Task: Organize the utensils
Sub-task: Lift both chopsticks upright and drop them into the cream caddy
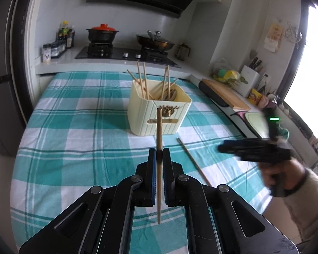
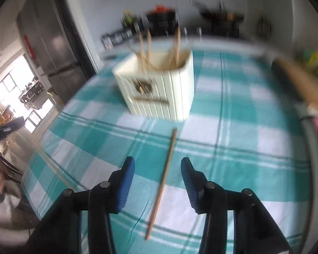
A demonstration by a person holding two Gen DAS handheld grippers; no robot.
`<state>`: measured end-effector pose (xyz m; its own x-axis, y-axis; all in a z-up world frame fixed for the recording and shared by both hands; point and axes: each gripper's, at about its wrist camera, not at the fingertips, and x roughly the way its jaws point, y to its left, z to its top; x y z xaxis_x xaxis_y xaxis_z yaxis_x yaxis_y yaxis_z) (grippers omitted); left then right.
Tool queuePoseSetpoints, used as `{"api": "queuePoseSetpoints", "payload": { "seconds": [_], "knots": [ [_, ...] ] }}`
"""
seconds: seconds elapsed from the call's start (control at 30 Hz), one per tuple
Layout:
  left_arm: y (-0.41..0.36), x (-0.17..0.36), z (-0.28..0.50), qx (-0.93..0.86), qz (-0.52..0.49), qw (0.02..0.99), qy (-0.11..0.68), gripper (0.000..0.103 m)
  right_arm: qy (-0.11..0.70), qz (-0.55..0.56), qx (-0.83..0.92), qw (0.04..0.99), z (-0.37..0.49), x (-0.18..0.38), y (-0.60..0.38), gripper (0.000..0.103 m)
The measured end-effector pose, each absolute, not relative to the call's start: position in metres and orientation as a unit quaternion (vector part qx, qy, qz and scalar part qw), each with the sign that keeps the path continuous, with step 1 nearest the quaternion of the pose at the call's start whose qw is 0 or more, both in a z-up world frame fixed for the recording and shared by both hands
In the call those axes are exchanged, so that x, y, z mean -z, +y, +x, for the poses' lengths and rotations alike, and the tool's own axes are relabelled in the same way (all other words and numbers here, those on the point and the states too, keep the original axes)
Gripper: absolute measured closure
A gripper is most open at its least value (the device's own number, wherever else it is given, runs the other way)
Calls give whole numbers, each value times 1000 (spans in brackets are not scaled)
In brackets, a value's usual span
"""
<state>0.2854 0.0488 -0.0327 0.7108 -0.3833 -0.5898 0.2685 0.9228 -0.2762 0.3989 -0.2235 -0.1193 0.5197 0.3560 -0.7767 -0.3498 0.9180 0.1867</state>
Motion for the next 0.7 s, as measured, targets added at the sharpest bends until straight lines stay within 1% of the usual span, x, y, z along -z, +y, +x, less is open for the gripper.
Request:
{"api": "queuePoseSetpoints", "payload": {
  "seconds": [0.13,0.27,0.3,0.37,0.43,0.5,0.7],
  "knots": [
    [44,30,284,181,-79,921,336,99,487,-23,-185,853,449,164,-200,58],
    [41,26,281,180,-75,923,333,99,501,-55,-165,848,481,192,-173,58],
    [41,26,280,180,-75,923,333,99,508,-64,-155,845,488,199,-169,65],
    [41,26,279,179,-75,923,333,99,493,-79,-136,856,493,202,-166,97],
    [42,27,276,179,-75,923,332,99,498,-73,-137,853,491,199,-167,98],
    [44,28,274,178,-75,923,332,99,480,-62,-141,864,478,185,-174,98],
    [46,27,271,184,-87,924,325,99,389,9,-187,902,399,98,-212,98]
  ]
}}
